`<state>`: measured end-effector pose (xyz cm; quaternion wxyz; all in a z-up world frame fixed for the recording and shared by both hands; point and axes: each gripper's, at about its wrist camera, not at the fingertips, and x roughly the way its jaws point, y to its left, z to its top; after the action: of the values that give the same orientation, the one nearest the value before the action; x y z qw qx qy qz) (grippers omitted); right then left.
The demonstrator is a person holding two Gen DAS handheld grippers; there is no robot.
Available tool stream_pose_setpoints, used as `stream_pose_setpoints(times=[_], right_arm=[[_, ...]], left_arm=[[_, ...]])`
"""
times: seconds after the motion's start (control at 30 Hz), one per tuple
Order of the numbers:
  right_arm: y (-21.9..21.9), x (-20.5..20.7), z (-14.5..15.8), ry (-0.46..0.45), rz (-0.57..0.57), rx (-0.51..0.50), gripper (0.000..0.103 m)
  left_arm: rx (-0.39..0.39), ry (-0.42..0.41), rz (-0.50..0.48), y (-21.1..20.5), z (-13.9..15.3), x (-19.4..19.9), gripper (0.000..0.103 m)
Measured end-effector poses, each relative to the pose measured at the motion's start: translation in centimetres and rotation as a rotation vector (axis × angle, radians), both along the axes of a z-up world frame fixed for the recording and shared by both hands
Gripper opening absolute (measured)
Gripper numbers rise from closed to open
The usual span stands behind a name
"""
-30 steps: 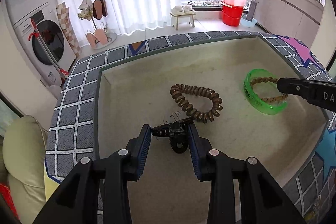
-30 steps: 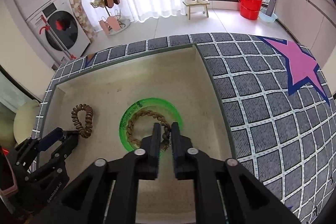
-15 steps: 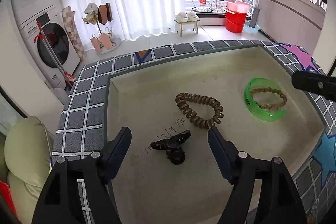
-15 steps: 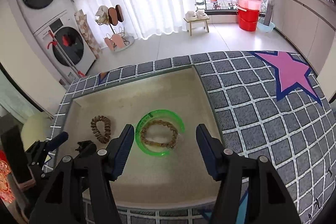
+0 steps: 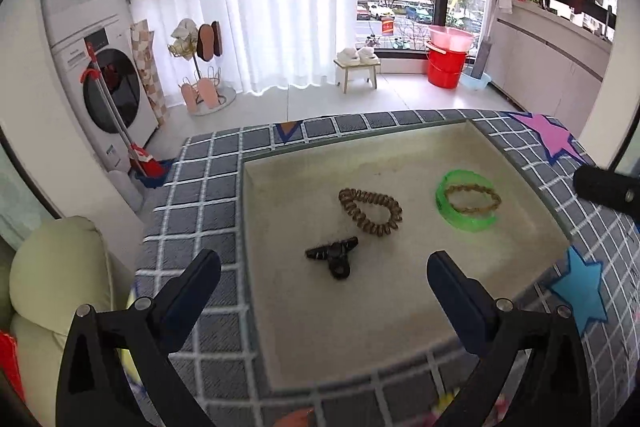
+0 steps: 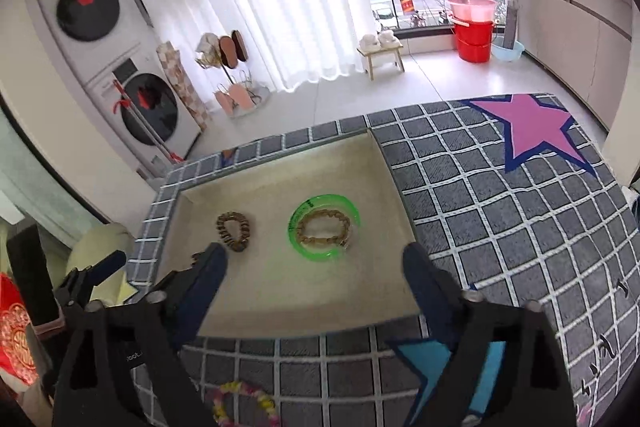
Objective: Organize jewelry
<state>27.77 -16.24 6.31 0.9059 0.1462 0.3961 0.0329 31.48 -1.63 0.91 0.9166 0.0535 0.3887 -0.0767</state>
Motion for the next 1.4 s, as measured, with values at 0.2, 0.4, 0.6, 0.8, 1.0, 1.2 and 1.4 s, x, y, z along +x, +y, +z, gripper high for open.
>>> stream_pose_setpoints(times=[0.2,0.4,0.6,0.8,1.0,1.2,1.4], right_arm=[[-0.3,-3.4,1.1,0.008,0.009,-0.003,0.093],[-0.6,-6.6,-0.5,0.086,0.043,0.008,0.093],[-1.2,-9.4,-3.1,0.169,0.035,-0.039,0.093],[-2.1,-10.7,-5.3,0.249,-0.029,-0.014,0.093],[-1.2,-10.1,-6.7,0.291,-0.084,-0.006,0.078],[-0.1,-9.5,-8.7,0.343,-0.119,-0.025,0.06],[1.4,-9.6,-8.8,0.331,-0.123,-0.157,0.051]], left_arm=[[0.007,0.005,0.014,1.7,0.3,-3.8,0.103],[-0.055,0.086,0.023,3.0,-1.0,-7.1,0.103],[-0.091,0.158,0.082,3.3,-2.6,-9.9,0.103],[-0.129,0.223,0.166,3.1,-4.0,-11.4,0.103],[-0.142,0.282,0.267,2.5,-5.3,-11.5,0.103],[-0.17,0.332,0.362,3.1,-6.5,-11.1,0.103],[-0.151,0.326,0.41,2.7,-6.6,-11.2,0.103]])
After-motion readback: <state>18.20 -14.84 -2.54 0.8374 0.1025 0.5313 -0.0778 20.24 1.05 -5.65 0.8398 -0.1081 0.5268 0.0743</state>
